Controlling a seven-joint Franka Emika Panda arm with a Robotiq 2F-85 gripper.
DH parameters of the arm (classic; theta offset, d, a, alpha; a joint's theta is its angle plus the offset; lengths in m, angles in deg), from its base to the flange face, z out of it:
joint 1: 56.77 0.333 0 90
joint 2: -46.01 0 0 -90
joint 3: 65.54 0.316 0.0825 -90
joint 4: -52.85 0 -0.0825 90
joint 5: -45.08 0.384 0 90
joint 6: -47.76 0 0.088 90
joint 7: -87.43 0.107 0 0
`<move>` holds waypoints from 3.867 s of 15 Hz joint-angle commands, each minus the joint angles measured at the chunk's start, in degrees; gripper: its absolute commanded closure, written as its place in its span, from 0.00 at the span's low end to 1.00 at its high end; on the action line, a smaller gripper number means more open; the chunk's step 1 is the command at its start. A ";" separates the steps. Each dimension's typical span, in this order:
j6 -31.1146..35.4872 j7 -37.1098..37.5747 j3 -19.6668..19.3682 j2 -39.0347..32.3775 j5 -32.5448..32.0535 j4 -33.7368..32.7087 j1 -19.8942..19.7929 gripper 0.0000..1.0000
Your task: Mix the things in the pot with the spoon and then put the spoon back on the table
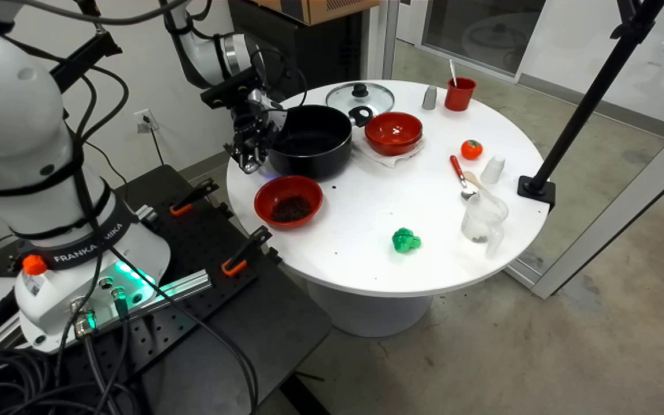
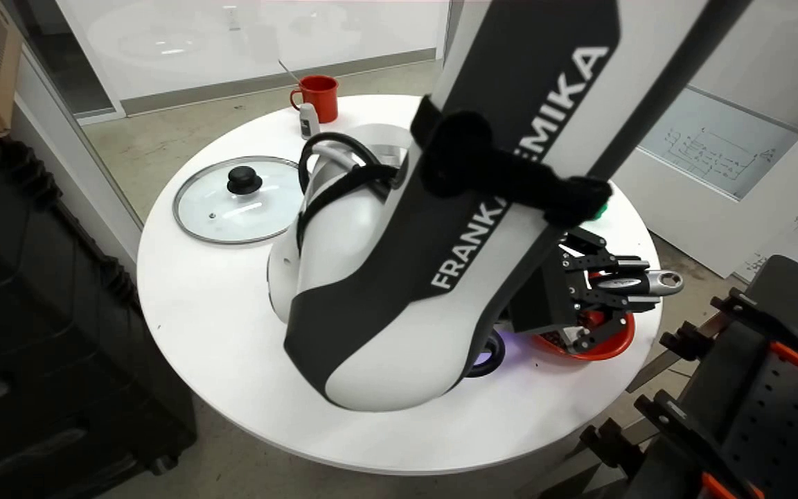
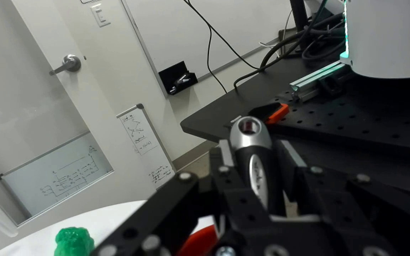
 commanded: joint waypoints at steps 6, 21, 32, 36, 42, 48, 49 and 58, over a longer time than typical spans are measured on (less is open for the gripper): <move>0.96 0.35 0.27 5.64 1.66 0.79 1.04 0.92; -6.57 6.28 -1.72 9.19 1.98 -2.20 2.73 0.92; -15.89 16.73 -6.41 3.34 0.86 -4.82 4.23 0.92; -22.56 23.03 -5.55 0.87 0.65 -6.95 7.06 0.92; -31.41 29.92 -5.11 -3.66 0.74 -10.04 9.79 0.92; -39.17 36.59 -5.62 -7.93 -1.75 -11.84 10.63 0.92; -40.59 38.18 -5.63 -8.60 -2.69 -12.15 10.83 0.92; -43.24 40.52 -2.75 -11.49 -5.32 -14.40 8.03 0.92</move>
